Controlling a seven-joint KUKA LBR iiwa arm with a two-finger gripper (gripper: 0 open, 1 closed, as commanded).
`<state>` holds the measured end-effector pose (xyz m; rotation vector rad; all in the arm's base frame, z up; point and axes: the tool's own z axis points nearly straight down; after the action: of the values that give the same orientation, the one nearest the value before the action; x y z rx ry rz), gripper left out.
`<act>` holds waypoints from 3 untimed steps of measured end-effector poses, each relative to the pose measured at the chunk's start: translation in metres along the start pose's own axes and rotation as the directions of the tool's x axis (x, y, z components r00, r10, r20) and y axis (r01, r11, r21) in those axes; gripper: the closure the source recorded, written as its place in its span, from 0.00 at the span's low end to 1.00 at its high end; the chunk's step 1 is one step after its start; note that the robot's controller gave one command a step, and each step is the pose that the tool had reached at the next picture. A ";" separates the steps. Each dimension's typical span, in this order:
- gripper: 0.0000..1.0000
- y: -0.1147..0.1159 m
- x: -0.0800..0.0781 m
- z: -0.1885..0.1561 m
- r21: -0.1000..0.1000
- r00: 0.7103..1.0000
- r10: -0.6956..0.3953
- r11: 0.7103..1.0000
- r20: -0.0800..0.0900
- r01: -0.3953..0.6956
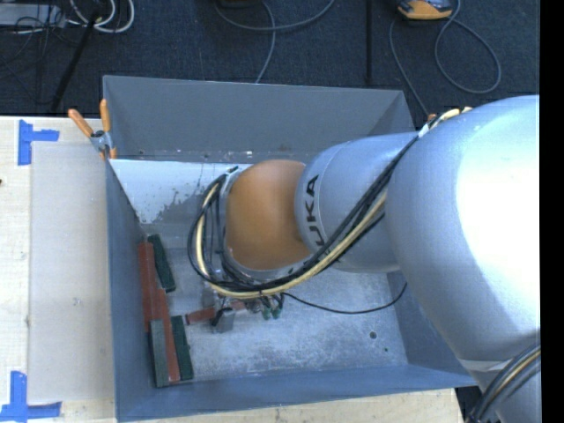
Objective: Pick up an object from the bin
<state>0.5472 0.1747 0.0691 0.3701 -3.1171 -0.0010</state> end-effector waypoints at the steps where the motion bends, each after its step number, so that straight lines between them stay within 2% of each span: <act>1: 1.00 -0.030 0.033 -0.134 0.002 1.000 -0.027 1.000 0.009 0.027; 2: 0.00 -0.029 0.034 -0.130 0.001 1.000 -0.027 1.000 0.003 0.027; 3: 0.00 -0.056 0.034 -0.007 -0.001 0.954 -0.301 0.954 -0.004 0.301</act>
Offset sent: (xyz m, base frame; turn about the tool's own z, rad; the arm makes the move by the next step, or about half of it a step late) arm -0.0263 -0.0359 0.1301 -0.0295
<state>0.5269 0.1123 0.0761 0.8389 -3.0209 -0.0012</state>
